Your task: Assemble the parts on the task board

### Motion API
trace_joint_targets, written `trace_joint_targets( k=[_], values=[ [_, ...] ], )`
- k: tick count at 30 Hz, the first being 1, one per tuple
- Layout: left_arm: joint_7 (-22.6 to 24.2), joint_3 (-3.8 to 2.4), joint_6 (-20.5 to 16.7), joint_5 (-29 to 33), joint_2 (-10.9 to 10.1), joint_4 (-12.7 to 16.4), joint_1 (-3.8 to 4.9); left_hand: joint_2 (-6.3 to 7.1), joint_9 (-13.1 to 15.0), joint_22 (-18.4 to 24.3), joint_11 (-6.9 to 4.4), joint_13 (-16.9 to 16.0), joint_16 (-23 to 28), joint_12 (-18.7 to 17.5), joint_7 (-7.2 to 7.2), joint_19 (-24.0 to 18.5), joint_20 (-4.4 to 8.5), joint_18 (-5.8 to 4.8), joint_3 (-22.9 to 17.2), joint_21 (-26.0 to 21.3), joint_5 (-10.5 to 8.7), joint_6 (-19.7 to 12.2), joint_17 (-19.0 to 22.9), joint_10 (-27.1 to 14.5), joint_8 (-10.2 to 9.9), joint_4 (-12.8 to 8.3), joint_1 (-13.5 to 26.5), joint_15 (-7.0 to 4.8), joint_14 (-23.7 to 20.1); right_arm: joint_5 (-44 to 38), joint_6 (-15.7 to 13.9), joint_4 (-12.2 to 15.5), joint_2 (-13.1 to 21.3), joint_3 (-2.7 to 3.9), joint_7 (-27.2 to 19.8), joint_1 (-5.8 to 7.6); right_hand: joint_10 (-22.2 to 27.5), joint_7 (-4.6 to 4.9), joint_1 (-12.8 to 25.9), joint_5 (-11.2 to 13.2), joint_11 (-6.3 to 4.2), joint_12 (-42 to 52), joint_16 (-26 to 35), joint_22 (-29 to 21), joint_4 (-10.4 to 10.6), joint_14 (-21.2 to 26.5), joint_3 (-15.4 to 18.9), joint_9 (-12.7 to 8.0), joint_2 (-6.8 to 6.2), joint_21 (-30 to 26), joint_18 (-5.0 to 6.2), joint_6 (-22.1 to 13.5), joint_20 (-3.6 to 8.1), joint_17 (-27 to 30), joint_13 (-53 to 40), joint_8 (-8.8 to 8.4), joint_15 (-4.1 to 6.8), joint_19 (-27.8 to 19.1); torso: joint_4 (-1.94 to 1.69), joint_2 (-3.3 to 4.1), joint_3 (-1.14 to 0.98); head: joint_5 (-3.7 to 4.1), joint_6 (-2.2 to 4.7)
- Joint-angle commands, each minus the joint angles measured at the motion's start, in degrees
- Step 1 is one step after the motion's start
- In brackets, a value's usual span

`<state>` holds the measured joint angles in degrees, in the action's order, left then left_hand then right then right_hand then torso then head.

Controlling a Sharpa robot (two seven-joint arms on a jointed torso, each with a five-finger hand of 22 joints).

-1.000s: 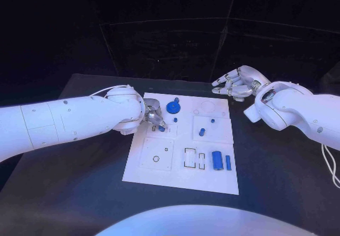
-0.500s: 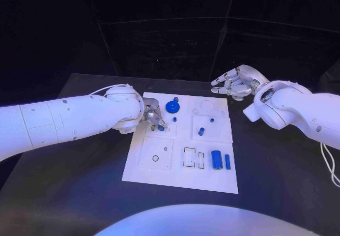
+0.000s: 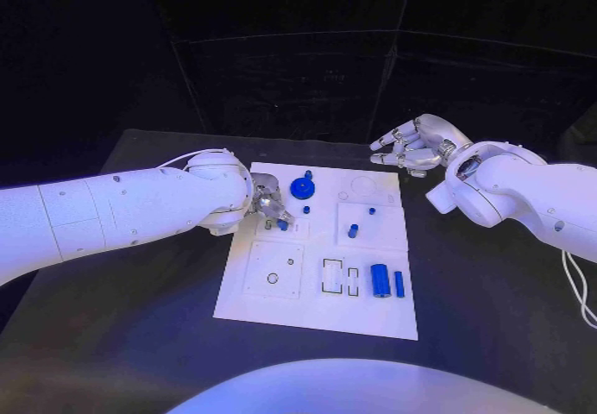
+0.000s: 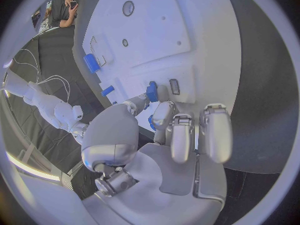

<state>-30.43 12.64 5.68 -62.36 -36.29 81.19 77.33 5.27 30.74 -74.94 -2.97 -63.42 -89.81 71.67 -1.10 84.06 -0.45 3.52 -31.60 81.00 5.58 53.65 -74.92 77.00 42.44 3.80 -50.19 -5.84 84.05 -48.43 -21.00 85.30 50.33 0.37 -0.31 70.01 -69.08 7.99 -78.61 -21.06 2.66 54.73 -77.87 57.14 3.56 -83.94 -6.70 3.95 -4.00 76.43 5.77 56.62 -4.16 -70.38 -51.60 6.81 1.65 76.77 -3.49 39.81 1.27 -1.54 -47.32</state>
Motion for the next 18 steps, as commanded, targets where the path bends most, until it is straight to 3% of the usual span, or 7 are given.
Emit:
trace_joint_targets(
  k=[1,18],
  values=[
    [-0.3,0.01,0.7,-0.1,0.1,-0.2,0.03,0.07,-0.1,-1.8,0.07,-0.1,-0.2,0.3,0.12,1.7,0.39,-0.72,0.5,0.4,-0.23,0.4,-15.1,0.5,0.0,0.1,0.7,-0.39,5.9,0.1,0.2,0.1,0.0,0.04,-0.4,0.12,0.3,-0.03,0.6,-0.2,0.00,-0.2,0.2,0.0,0.0,-2.1,-0.4,-0.1,0.12,-0.3,0.23,-0.4,-0.09,0.1,0.1,0.18,0.14,-0.3,0.01,0.02,0.00,0.07,-0.04],
    [-0.3,0.00,0.7,-0.1,-0.2,0.8,0.03,-0.05,0.0,-2.4,-0.04,-0.9,-0.2,0.9,0.29,1.9,0.43,-0.83,1.2,0.8,-0.20,0.7,-15.1,0.9,0.2,0.2,0.7,-0.44,5.9,0.1,0.4,0.1,0.0,0.04,-0.4,0.12,0.2,-0.03,0.9,-0.2,0.01,-0.2,0.2,-0.1,0.2,-2.1,-0.5,-0.1,0.06,-0.3,0.24,-0.4,-0.10,0.1,0.1,0.20,0.13,-0.3,-0.07,0.00,0.07,0.24,-0.13]
  ],
)
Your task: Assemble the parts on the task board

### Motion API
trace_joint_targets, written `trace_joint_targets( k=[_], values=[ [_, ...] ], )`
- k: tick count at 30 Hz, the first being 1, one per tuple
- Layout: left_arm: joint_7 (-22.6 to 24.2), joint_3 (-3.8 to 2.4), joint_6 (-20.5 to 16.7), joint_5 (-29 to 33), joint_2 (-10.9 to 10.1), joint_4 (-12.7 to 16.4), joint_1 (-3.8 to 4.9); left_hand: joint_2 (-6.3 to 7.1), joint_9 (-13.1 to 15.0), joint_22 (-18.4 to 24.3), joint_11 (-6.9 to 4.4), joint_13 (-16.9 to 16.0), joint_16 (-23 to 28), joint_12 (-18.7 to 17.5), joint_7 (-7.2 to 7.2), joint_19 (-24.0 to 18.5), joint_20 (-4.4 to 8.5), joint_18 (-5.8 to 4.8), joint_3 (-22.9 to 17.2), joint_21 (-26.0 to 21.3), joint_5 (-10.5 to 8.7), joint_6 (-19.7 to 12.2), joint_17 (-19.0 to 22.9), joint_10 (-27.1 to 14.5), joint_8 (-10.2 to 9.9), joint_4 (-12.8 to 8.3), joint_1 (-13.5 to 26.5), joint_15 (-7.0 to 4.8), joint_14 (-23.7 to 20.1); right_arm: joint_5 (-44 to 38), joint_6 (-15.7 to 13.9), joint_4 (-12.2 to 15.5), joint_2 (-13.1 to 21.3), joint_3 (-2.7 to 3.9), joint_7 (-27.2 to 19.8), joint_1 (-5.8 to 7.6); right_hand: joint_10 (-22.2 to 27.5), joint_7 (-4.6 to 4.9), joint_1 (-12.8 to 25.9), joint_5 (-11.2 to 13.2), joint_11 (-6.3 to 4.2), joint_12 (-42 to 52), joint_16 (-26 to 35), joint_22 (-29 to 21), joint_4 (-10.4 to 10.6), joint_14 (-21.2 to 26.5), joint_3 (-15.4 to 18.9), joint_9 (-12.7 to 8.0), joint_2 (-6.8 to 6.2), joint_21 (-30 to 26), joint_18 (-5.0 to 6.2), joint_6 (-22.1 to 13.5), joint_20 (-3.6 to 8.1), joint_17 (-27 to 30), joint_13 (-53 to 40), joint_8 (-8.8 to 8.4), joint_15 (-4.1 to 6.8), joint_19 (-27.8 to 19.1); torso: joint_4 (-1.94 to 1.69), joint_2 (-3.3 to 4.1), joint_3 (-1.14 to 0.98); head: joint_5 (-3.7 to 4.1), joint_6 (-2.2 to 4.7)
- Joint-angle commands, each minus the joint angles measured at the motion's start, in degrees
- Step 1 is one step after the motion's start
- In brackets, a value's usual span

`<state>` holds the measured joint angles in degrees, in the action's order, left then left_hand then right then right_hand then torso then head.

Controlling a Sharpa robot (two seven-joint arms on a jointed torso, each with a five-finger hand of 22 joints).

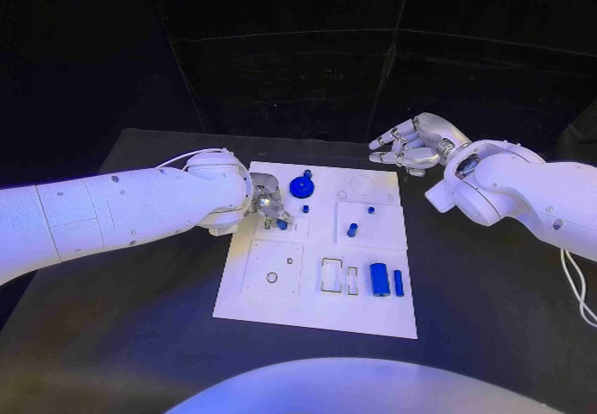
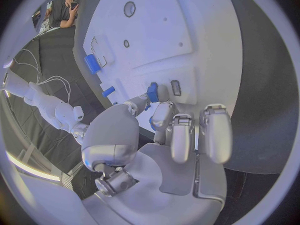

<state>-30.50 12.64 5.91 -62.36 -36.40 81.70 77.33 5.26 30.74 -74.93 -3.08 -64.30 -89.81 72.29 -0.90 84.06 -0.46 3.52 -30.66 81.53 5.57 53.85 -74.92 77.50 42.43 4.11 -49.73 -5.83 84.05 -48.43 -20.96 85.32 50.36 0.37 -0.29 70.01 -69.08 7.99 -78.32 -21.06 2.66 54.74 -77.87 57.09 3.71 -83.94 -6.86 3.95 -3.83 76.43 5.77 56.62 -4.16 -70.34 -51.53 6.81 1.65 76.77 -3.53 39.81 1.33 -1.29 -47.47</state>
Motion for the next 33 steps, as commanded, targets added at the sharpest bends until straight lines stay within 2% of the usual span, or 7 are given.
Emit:
trace_joint_targets(
  k=[1,19,28,33],
  values=[
    [-0.3,0.00,0.5,-0.1,-0.2,0.4,0.03,-0.04,0.0,-2.4,0.07,-0.1,-0.2,0.3,0.08,1.9,0.43,-0.83,0.3,0.2,-0.19,0.5,-15.1,0.4,0.2,-0.1,0.3,-0.45,5.9,0.1,0.3,0.1,0.0,0.04,-0.4,0.12,0.2,-0.03,0.6,-0.2,0.01,-0.2,0.2,-0.1,0.0,-2.1,-0.3,-0.1,-0.10,-0.3,0.24,-0.4,-0.10,0.0,0.0,0.20,0.13,-0.3,-0.02,-0.02,0.01,-0.01,0.02],
    [-0.3,-0.02,0.1,-0.1,-0.6,0.6,0.04,-0.01,0.1,-2.5,-0.02,-0.2,-0.2,0.4,0.17,2.0,0.49,-0.84,0.8,0.3,-0.21,0.7,-15.1,0.6,0.3,0.0,0.3,-0.53,5.9,0.1,0.4,-0.1,-0.2,0.04,-0.4,0.12,0.3,-0.03,0.8,-0.3,0.01,-0.2,0.2,-0.1,0.1,-2.1,-0.4,-0.1,-0.16,-0.3,0.24,-0.4,-0.11,0.1,0.1,0.22,0.13,-0.3,0.03,0.02,-0.01,-0.14,0.06],
    [-0.3,-0.02,-0.2,-0.1,-0.5,0.8,0.05,-0.22,0.1,-2.8,-0.11,-0.5,-0.2,0.5,0.27,2.1,0.62,-0.89,4.4,0.4,-0.30,0.9,-15.1,0.8,0.4,2.1,2.0,-0.63,5.9,0.1,0.3,-0.3,-0.3,0.04,-0.4,0.12,0.3,-0.04,1.1,-0.3,0.02,-0.2,0.3,-0.2,0.2,-2.1,-0.4,-0.1,-0.22,-0.4,0.26,-0.4,-0.11,0.1,0.1,0.23,0.13,-0.3,0.01,0.00,0.01,-0.10,0.02],
    [-0.3,-0.03,-0.4,-0.1,-0.6,1.0,0.05,-0.36,0.1,-3.0,-0.15,-0.6,-0.2,0.6,0.31,2.1,0.65,-0.92,5.2,0.5,-0.29,1.0,-15.1,0.9,0.4,2.6,2.2,-0.66,5.9,0.2,0.4,-0.4,-0.4,0.04,-0.4,0.12,0.3,-0.05,1.3,-0.3,0.02,-0.2,0.3,-0.2,0.3,-2.1,-0.5,-0.1,-0.25,-0.4,0.26,-0.4,-0.12,0.1,0.2,0.25,0.13,-0.3,-0.01,-0.01,-0.01,-0.07,0.03]
  ],
)
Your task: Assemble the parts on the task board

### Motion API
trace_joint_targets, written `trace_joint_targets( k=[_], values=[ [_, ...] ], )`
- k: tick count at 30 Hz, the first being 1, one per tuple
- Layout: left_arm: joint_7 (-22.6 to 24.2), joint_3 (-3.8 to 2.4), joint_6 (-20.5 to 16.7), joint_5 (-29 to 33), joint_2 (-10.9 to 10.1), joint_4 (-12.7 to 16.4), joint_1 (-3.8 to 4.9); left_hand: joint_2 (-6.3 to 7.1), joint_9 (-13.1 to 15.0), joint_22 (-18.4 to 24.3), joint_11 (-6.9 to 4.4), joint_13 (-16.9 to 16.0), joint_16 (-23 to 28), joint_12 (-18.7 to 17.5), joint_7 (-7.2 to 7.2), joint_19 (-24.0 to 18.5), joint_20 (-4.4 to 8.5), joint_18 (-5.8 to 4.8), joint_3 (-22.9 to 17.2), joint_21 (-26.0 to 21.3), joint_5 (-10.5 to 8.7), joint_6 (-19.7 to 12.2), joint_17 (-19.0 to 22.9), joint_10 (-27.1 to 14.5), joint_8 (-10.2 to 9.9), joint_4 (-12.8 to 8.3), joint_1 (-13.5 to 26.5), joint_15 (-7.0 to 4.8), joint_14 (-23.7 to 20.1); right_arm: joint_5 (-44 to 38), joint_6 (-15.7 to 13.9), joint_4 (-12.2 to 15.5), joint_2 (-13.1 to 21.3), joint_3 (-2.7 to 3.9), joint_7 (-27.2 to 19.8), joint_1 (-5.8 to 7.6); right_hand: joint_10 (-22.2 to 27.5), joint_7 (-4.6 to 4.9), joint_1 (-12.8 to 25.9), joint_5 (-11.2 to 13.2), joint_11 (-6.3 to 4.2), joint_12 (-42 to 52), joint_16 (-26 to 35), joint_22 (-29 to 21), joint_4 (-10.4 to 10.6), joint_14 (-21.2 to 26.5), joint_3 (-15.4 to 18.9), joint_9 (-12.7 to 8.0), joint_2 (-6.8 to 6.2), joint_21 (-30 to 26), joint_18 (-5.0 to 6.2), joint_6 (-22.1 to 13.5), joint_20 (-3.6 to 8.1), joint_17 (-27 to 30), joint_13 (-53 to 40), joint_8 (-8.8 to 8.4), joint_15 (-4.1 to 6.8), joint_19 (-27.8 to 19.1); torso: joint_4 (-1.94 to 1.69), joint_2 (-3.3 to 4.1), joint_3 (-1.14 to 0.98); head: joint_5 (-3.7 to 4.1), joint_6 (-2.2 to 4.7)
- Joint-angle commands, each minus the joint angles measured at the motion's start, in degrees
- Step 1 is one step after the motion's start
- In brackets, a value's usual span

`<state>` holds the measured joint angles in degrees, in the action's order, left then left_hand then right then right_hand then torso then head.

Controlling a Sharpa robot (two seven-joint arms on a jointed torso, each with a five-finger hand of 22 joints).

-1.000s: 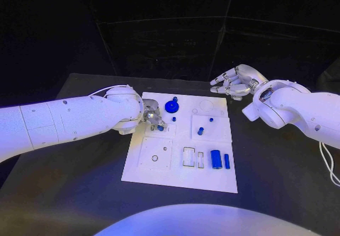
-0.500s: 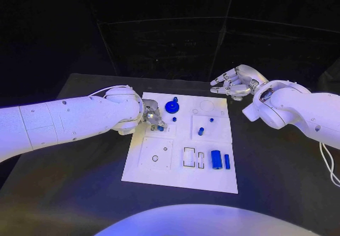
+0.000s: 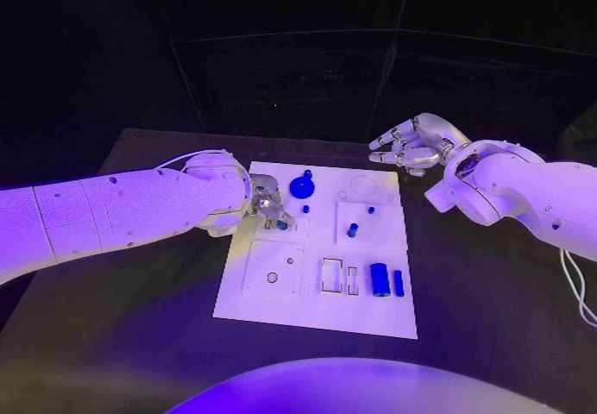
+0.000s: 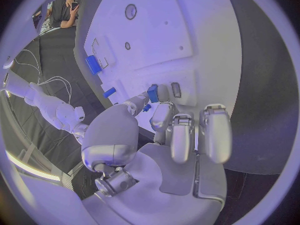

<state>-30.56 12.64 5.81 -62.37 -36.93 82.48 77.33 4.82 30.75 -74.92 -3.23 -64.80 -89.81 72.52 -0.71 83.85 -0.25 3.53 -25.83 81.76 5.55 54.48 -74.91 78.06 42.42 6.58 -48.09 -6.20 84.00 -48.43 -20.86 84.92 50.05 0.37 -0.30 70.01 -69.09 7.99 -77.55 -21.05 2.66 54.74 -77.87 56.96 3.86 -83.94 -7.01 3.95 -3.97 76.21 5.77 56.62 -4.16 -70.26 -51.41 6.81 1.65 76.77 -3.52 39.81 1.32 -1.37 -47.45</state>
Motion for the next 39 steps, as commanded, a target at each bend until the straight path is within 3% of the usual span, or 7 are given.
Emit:
trace_joint_targets(
  k=[1,22,27,29,31,33,39],
  values=[
    [-0.2,-0.03,-0.4,-0.1,-0.1,0.2,0.07,0.04,0.1,-3.0,-0.01,-0.1,-0.2,0.4,0.13,2.3,0.46,-0.93,0.5,0.3,-0.26,0.4,-15.1,0.4,0.4,0.2,0.7,-0.30,6.0,0.2,0.3,0.0,-0.1,0.04,-0.4,0.11,0.3,-0.05,0.5,-0.3,0.02,-0.2,0.3,-0.1,0.1,-2.1,-0.3,-0.1,-0.11,-0.2,0.26,-0.4,-0.12,0.1,0.0,0.24,0.12,-0.3,-0.03,-0.01,0.00,0.02,0.00],
    [-0.3,-0.08,-0.9,-0.1,-0.5,0.6,0.21,-0.10,0.1,-3.0,-0.05,-0.2,-0.2,0.4,0.17,2.3,0.49,-0.92,1.5,0.3,-0.22,0.4,-15.1,0.4,0.4,0.8,0.9,-0.34,6.0,0.3,0.6,-0.5,-0.4,0.04,-0.5,0.11,0.3,-0.06,0.7,-0.3,0.01,-0.3,0.8,-0.6,0.2,-2.0,-0.4,-0.1,-0.14,-0.4,0.35,-0.4,-0.12,0.7,0.1,0.25,0.12,-0.5,-0.01,-0.02,0.00,0.09,0.08],
    [-0.4,-0.34,-2.0,0.9,-1.5,0.9,0.67,0.88,-0.1,-1.9,0.33,3.1,-0.2,-2.1,-0.30,1.9,0.35,-0.70,4.3,-0.6,-0.26,-0.9,-15.1,-1.6,-0.3,1.7,1.3,-0.10,6.0,0.3,0.6,-0.7,-0.5,0.04,-0.6,0.11,0.3,-0.06,0.7,-0.3,0.01,-0.3,0.8,-0.6,0.2,-2.0,-0.4,-0.1,-0.14,-0.4,0.35,-0.4,-0.12,0.7,0.1,0.25,0.12,-0.5,-0.01,-0.05,0.03,0.20,0.09],
    [-0.4,-0.92,-2.5,2.1,-1.9,1.1,0.99,1.62,-0.2,-0.8,0.66,5.7,-0.2,-4.1,-0.65,1.5,0.14,-0.48,7.0,-1.4,-0.37,-1.8,-15.1,-3.4,-0.5,2.3,1.2,0.17,6.0,0.3,0.6,-0.8,-0.5,0.04,-0.6,0.11,0.3,-0.06,0.7,-0.3,0.01,-0.3,0.8,-0.6,0.2,-2.0,-0.4,-0.1,-0.14,-0.4,0.35,-0.4,-0.12,0.7,0.1,0.25,0.12,-0.5,-0.01,-0.03,0.04,0.22,0.12],
    [-0.4,-2.15,-2.7,3.2,-2.4,1.2,1.37,1.78,-0.7,-0.1,1.26,7.8,-0.2,-5.7,-1.37,1.1,-0.25,-0.34,9.9,-2.0,-2.18,-3.6,-15.1,-4.9,-1.6,3.1,0.4,0.61,6.0,0.3,0.6,-1.0,-0.5,0.04,-0.6,0.10,0.3,-0.06,0.7,-0.3,0.01,-0.3,0.8,-0.6,0.2,-2.0,-0.4,-0.1,-0.14,-0.4,0.35,-0.4,-0.12,0.7,0.1,0.25,0.12,-0.5,-0.01,-0.01,0.05,0.27,0.24],
    [-0.4,-3.09,-2.4,3.8,-2.7,1.2,1.84,2.29,-1.2,0.4,1.69,9.0,-0.2,-6.5,-1.85,0.9,-0.50,-0.22,12.1,-2.4,-2.72,-4.8,-15.1,-5.7,-2.5,3.7,0.1,0.95,6.0,0.4,0.6,-1.1,-0.6,0.04,-0.6,0.10,0.3,-0.06,0.8,-0.3,0.01,-0.3,0.8,-0.7,0.2,-1.9,-0.4,-0.1,-0.18,-0.5,0.38,-0.4,-0.12,0.8,0.2,0.25,0.12,-0.6,0.01,-0.02,0.03,0.27,0.29],
    [-0.3,-4.38,0.7,5.6,-2.9,-0.5,3.62,1.97,-2.4,1.2,2.34,9.6,-0.2,-6.9,-2.65,0.6,-1.01,-0.06,15.4,-3.1,-2.85,-6.1,-15.1,-6.1,-4.1,4.5,-1.9,1.54,6.0,0.4,0.6,-1.5,-0.8,0.04,-0.7,0.10,0.3,-0.06,0.8,-0.3,0.01,-0.3,0.8,-0.7,0.2,-1.9,-0.4,-0.1,-0.18,-0.5,0.38,-0.5,-0.12,0.8,0.2,0.24,0.12,-0.6,0.06,0.03,0.00,0.14,0.62]
  ],
)
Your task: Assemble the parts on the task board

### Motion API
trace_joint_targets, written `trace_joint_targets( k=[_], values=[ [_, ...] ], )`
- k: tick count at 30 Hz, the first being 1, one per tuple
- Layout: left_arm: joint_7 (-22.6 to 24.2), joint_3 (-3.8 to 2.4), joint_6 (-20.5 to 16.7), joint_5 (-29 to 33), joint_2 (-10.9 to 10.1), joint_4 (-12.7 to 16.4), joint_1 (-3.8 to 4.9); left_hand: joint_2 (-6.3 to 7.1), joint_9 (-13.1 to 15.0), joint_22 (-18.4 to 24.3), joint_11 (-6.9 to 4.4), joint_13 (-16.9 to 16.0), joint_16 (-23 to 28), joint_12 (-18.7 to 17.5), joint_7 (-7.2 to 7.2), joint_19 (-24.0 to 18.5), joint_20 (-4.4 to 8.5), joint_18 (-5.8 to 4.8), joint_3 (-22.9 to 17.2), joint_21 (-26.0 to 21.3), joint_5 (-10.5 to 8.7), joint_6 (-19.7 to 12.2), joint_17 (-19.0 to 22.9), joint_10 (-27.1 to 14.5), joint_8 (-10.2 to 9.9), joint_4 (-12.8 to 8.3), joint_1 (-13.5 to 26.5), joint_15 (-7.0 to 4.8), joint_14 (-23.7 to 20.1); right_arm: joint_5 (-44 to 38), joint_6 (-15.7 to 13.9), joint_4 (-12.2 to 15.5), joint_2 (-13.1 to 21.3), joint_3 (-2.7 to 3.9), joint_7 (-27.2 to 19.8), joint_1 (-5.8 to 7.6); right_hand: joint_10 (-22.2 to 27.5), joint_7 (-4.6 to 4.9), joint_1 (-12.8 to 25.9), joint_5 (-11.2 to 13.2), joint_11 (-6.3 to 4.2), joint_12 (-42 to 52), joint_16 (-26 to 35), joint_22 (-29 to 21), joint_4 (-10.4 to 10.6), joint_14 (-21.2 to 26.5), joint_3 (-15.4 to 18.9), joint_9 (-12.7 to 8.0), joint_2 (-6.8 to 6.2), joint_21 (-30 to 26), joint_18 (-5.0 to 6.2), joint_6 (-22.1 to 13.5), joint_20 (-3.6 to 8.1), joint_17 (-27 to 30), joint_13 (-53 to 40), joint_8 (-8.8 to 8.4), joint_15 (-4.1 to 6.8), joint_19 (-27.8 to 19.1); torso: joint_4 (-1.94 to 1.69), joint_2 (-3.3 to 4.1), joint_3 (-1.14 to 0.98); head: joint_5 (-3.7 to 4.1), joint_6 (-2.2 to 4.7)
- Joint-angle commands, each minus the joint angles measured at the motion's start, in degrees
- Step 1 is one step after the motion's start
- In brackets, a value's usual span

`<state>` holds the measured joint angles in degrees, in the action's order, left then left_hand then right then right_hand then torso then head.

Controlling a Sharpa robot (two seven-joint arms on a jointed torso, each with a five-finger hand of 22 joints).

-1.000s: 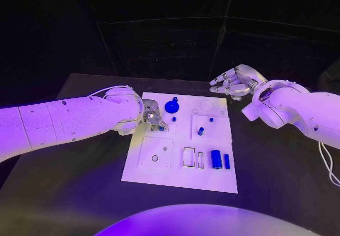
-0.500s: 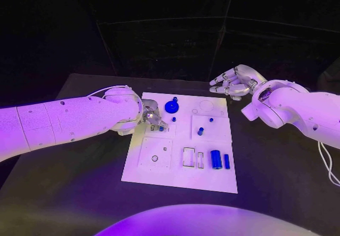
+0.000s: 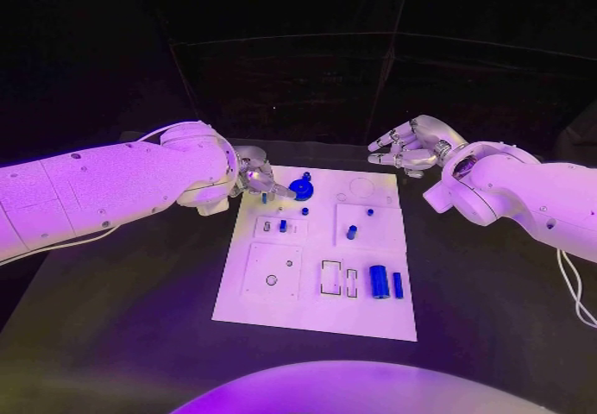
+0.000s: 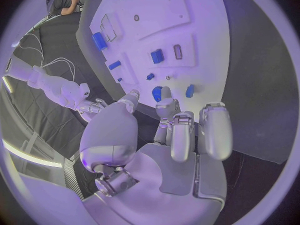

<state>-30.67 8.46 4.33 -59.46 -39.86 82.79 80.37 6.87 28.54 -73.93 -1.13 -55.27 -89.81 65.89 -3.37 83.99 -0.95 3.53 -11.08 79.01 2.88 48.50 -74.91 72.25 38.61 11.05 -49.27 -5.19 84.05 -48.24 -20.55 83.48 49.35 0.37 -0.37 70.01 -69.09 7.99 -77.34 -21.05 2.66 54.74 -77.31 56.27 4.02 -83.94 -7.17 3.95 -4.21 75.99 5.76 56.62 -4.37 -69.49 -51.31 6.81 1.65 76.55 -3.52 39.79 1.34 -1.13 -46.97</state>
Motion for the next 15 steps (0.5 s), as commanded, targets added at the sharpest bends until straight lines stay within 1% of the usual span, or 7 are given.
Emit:
trace_joint_targets(
  k=[1,3,7,9,13,14,15],
  values=[
    [-0.2,-0.31,3.4,2.8,0.2,-1.4,0.90,-0.33,-0.4,0.2,0.25,0.0,-0.2,-0.2,-0.07,0.4,-0.39,-0.04,1.2,-0.4,-0.19,0.0,-15.1,-0.3,-0.4,0.2,-1.2,0.60,5.9,0.2,0.3,-0.1,-0.1,0.04,-0.6,0.11,0.3,-0.06,0.5,-0.3,0.01,-0.3,0.3,0.0,0.1,-1.9,-0.3,-0.1,0.05,-0.3,0.38,-0.5,0.09,0.1,0.1,0.24,0.12,-0.4,0.06,0.04,0.01,-0.10,0.20],
    [-0.3,-0.41,5.3,3.0,0.6,-2.5,1.30,-0.60,-0.5,0.5,0.32,0.2,-0.2,-0.3,-0.08,0.3,-0.46,0.03,1.6,-0.6,-0.17,0.0,-15.1,-0.4,-0.6,0.1,-1.8,0.63,5.9,0.2,0.4,-0.2,-0.2,0.04,-0.6,0.10,0.3,-0.06,0.5,-0.3,0.01,-0.3,0.3,0.0,0.1,-1.9,-0.3,-0.1,0.05,-0.3,0.38,-0.5,0.09,0.1,0.1,0.24,0.12,-0.4,0.03,0.08,0.05,-0.09,0.31],
    [-0.3,-0.52,10.4,3.2,2.3,-6.5,1.98,-1.28,-0.9,1.0,0.40,0.5,-0.2,-0.5,-0.16,0.1,-0.58,0.14,2.7,-1.0,-0.16,0.2,-15.1,-0.6,-0.8,0.2,-3.1,0.72,5.9,0.2,0.4,-0.3,-0.3,0.04,-0.6,0.10,0.3,-0.06,0.5,-0.3,0.01,-0.3,0.3,0.0,0.1,-1.9,-0.3,-0.1,0.05,-0.3,0.38,-0.5,0.09,0.1,0.1,0.24,0.12,-0.4,-0.02,0.08,-0.02,-0.33,0.52],
    [-0.3,-0.52,12.2,3.2,3.5,-9.1,2.14,-1.79,-1.1,1.3,0.48,0.8,-0.2,-0.7,-0.23,0.0,-0.65,0.21,3.2,-1.3,-0.15,0.2,-15.1,-0.9,-1.0,0.3,-3.8,0.77,5.9,0.2,0.5,-0.3,-0.3,0.03,-0.6,0.10,0.3,-0.06,0.5,-0.3,0.01,-0.3,0.3,0.0,0.1,-1.9,-0.3,-0.1,0.05,-0.3,0.38,-0.5,0.09,0.1,0.1,0.24,0.12,-0.4,-0.02,0.07,-0.06,-0.39,0.61],
    [-0.3,-0.42,14.4,2.8,6.1,-14.7,2.23,-2.71,-1.4,1.4,0.57,1.1,-0.2,-0.9,-0.31,-0.1,-0.76,0.24,4.0,-1.4,-0.15,0.2,-15.1,-1.1,-1.3,0.3,-4.9,0.85,5.9,0.2,0.5,-0.3,-0.4,0.03,-0.6,0.10,0.3,-0.06,0.6,-0.3,0.00,-0.3,0.3,0.0,0.1,-1.9,-0.3,-0.1,0.05,-0.3,0.38,-0.5,0.09,0.1,0.0,0.23,0.12,-0.4,0.11,0.16,0.06,-0.59,0.82],
    [-0.2,-0.39,14.8,2.4,6.8,-16.1,2.18,-2.75,-1.4,1.4,0.57,1.1,-0.2,-0.9,-0.31,-0.1,-0.76,0.24,4.0,-1.4,-0.15,0.3,-15.1,-1.1,-1.3,0.3,-5.0,0.85,5.9,0.2,0.5,-0.3,-0.4,0.03,-0.5,0.10,0.3,-0.06,0.6,-0.3,0.00,-0.3,0.3,0.0,0.1,-1.9,-0.3,-0.1,0.05,-0.3,0.38,-0.5,0.09,0.1,0.0,0.23,0.12,-0.4,0.12,0.14,0.04,-0.56,0.65],
    [-0.2,-0.36,15.1,2.0,7.3,-17.2,2.11,-3.03,-1.5,1.4,0.59,1.1,-0.2,-0.8,-0.33,-0.1,-0.78,0.26,4.2,-1.5,-0.15,0.3,-15.1,-1.1,-1.3,0.4,-5.2,0.87,5.9,0.2,0.5,-0.3,-0.4,0.03,-0.5,0.10,0.3,-0.06,0.6,-0.3,0.00,-0.3,0.3,0.0,0.1,-1.9,-0.3,-0.1,0.05,-0.3,0.38,-0.5,0.09,0.1,0.0,0.23,0.12,-0.4,0.11,0.13,0.02,-0.56,0.64]
  ],
)
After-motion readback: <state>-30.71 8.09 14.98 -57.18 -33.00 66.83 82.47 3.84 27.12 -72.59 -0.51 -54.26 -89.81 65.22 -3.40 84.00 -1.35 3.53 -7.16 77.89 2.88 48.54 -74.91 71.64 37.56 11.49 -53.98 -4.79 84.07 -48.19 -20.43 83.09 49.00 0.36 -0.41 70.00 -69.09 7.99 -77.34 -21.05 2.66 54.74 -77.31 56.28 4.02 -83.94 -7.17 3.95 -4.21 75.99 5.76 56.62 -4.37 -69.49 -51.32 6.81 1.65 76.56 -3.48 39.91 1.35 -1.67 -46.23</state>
